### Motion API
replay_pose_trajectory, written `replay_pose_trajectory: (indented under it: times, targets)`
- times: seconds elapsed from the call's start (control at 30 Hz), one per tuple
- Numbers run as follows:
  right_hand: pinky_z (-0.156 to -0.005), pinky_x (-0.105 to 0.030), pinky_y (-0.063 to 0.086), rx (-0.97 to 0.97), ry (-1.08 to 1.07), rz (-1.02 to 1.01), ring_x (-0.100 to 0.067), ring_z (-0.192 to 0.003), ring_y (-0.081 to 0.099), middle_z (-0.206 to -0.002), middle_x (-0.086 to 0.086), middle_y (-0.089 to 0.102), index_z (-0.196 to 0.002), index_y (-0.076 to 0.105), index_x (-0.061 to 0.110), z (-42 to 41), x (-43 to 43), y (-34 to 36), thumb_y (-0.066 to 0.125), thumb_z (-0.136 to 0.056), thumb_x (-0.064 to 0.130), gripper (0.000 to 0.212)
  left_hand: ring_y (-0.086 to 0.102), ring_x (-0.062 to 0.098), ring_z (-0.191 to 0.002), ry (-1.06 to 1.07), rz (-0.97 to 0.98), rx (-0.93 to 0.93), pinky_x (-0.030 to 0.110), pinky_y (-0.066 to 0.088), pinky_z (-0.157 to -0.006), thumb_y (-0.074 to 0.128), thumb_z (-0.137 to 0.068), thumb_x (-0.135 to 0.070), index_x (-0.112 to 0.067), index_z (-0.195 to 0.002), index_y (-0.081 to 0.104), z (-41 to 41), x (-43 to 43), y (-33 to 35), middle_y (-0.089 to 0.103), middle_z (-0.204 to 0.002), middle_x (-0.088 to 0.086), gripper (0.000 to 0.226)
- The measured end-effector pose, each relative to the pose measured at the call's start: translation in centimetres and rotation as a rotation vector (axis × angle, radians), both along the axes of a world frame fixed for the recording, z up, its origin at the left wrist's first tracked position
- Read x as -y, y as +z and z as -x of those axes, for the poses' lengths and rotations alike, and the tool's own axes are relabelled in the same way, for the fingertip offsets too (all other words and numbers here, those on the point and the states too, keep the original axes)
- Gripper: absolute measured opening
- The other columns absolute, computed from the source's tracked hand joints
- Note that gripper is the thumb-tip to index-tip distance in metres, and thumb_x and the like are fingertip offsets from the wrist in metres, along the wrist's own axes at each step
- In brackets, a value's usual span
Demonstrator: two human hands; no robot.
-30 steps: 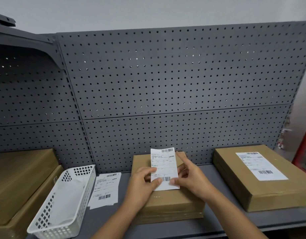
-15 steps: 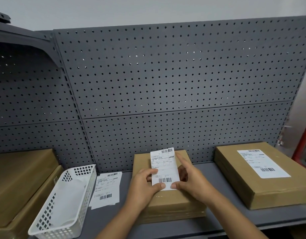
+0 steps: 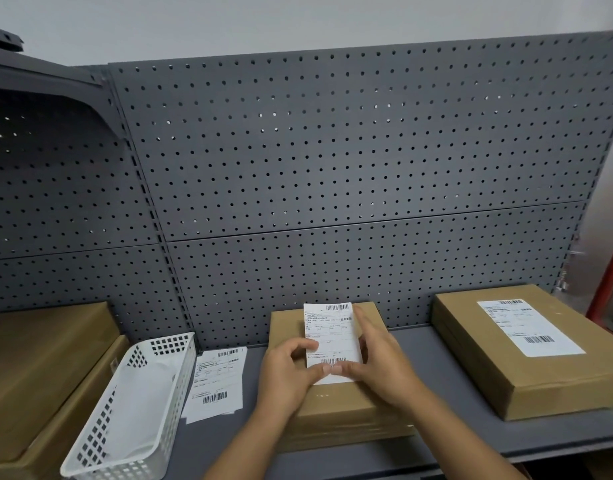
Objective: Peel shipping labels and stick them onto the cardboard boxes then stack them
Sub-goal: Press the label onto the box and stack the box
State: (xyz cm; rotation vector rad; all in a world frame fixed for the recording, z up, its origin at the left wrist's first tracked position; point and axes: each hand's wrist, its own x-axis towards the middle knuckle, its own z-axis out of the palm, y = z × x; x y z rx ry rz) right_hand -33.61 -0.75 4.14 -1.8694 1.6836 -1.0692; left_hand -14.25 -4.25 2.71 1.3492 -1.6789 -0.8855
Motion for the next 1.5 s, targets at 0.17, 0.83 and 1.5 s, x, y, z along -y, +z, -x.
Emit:
replay_pose_trajectory:
  times: [0.17,0.83,1.5]
  targets:
    - [-0.103,-0.039,0.045,-0.100,-0.061,-0.052,-0.015,-0.119,0.048,-0.130,0.014,0.054,-0.160,0.002,0.048,0.7,0.5,-1.8,0.074,-0.083,0.054,0.106,0.065,-0.007,-0.101,0.023,0.015,0.054,0.003,0.046,-0.079,0.093,-0.074,-0.022,-0.028,-0.101,0.077,-0.2,0.1,-0.5,0.073,-0.103,-0.020,0.031]
    - [-0.065,-0.033,0.041,-0.378,-0.449,-0.121,-0.021,-0.098,0.064,-0.103,0.005,0.069,-0.107,0.050,0.026,-2.5,2.6,-0.4,0.055,-0.092,0.065,0.042,0.057,0.010,-0.115,0.172,0.095,0.232,0.028,0.044,-0.095,0.082,-0.084,-0.040,-0.035,-0.114,0.076,1.2,1.9,0.3,0.076,-0.104,-0.018,0.031]
    - [-0.068,-0.035,0.045,-0.499,-0.455,-0.234,-0.022,-0.077,0.059,-0.096,0.002,0.067,-0.102,0.043,0.022,-2.1,4.9,0.7,0.035,-0.097,0.072,0.051,0.046,0.022,-0.125,0.191,0.089,0.661,0.038,0.031,-0.103,0.044,-0.099,-0.068,-0.033,-0.135,0.057,2.4,4.6,0.4,0.051,-0.133,-0.004,0.051]
